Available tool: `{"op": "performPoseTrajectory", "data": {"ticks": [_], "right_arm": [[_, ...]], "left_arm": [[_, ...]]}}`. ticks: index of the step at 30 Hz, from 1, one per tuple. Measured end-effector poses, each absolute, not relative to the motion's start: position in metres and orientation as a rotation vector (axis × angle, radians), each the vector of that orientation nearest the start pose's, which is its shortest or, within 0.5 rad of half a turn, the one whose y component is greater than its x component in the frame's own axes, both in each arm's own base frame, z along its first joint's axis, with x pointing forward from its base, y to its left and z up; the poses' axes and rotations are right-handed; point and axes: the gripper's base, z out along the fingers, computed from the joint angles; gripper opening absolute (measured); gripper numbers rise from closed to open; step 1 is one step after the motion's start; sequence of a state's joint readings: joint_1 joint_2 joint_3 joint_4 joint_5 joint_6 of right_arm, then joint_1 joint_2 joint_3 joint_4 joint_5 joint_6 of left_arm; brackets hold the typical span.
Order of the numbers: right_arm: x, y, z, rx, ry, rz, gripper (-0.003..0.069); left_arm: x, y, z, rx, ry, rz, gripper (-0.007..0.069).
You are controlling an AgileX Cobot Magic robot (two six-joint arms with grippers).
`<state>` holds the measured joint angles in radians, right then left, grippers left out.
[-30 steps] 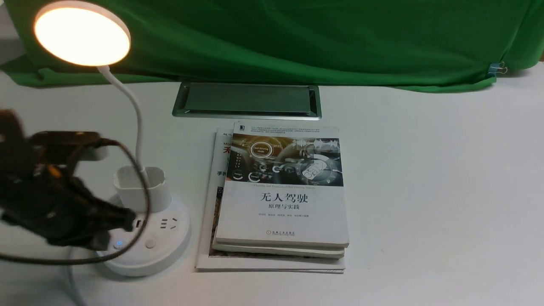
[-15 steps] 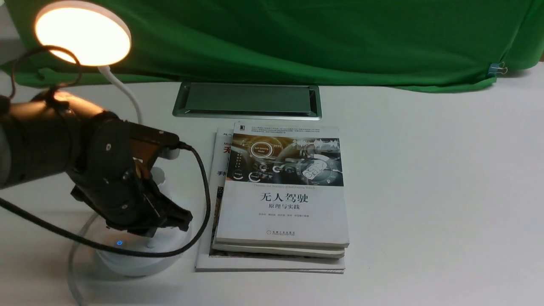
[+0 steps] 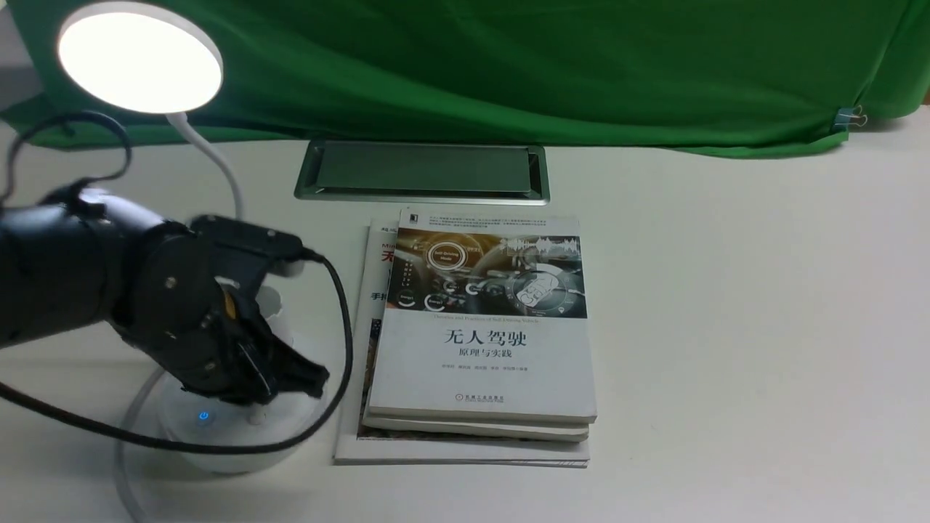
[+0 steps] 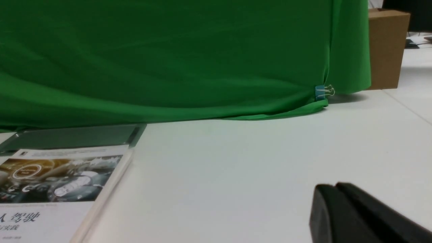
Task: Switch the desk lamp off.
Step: Use the left arm to press the button switch on the lamp holder
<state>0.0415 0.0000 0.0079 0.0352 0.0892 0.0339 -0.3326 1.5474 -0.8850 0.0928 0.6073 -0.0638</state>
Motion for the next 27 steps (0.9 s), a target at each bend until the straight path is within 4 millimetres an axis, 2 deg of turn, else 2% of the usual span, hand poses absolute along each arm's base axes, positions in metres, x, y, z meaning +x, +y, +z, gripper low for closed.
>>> {"op": "performPoseTrajectory", "data": {"ticks": [4, 7, 11, 14, 18, 24, 27], "right_arm": [[0.057, 0.003, 0.202, 0.019, 1.581, 0.089, 0.0035], [0.057, 0.003, 0.202, 0.019, 1.581, 0.089, 0.0035], [0.057, 0.003, 0.202, 0.019, 1.581, 0.089, 0.0035], [0.057, 0.003, 0.203, 0.019, 1.58, 0.089, 0.0035], [0.057, 0.003, 0.202, 0.019, 1.581, 0.089, 0.0035], [0.057, 0.003, 0.202, 0.019, 1.581, 0.089, 0.0035], [0.057, 0.003, 0.202, 0.019, 1.581, 0.089, 0.0035]], "left_arm": [[0.273, -0.088, 0.226, 0.446, 2.609, -0.023, 0.0019], [0.271, -0.089, 0.225, 0.429, 2.622, -0.04, 0.0019], [0.264, -0.089, 0.208, 0.393, 2.664, -0.085, 0.0019], [0.255, -0.088, 0.178, 0.368, 2.709, -0.108, 0.0019], [0.256, -0.088, 0.173, 0.351, 2.632, -0.133, 0.0019], [0.248, -0.086, 0.186, 0.351, 2.635, -0.132, 0.0019], [0.237, -0.082, 0.224, 0.332, 2.528, -0.158, 0.0019]]}}
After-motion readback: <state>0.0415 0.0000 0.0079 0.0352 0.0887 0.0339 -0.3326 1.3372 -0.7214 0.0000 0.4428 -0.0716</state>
